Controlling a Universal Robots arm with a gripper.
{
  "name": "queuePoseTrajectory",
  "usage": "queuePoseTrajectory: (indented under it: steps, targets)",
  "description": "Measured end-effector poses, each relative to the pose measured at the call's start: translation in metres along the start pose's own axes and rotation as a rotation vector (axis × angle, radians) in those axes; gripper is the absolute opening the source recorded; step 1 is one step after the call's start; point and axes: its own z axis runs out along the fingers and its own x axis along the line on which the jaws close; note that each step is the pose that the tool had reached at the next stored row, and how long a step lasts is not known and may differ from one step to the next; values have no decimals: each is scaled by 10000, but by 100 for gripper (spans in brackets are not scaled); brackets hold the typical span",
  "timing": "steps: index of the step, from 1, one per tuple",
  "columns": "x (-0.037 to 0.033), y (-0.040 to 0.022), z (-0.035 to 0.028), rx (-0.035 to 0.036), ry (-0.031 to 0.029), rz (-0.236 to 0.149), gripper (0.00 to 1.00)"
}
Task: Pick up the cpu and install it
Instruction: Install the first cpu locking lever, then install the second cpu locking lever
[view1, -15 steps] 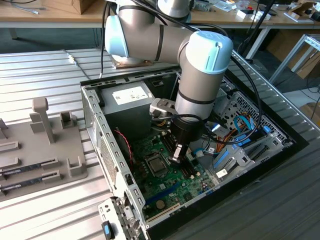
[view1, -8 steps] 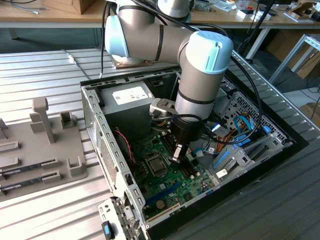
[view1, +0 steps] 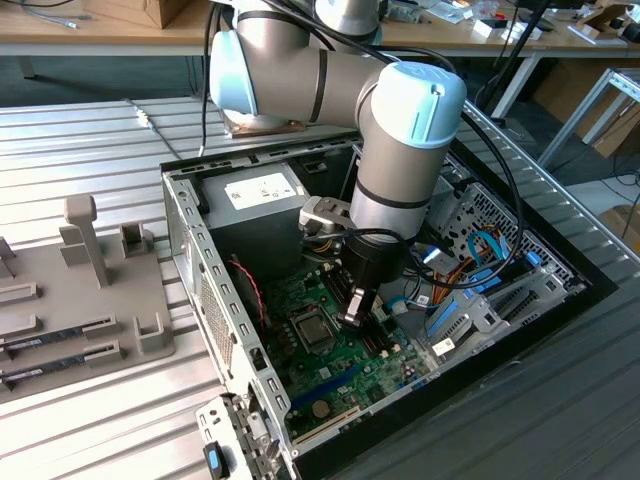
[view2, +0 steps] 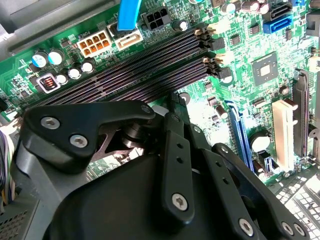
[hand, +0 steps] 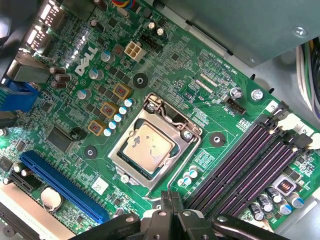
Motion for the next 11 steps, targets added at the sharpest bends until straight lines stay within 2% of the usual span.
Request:
queuePoseTrajectory:
  steps: [11]
  targets:
    - [0, 0, 0, -1, 3, 0, 11]
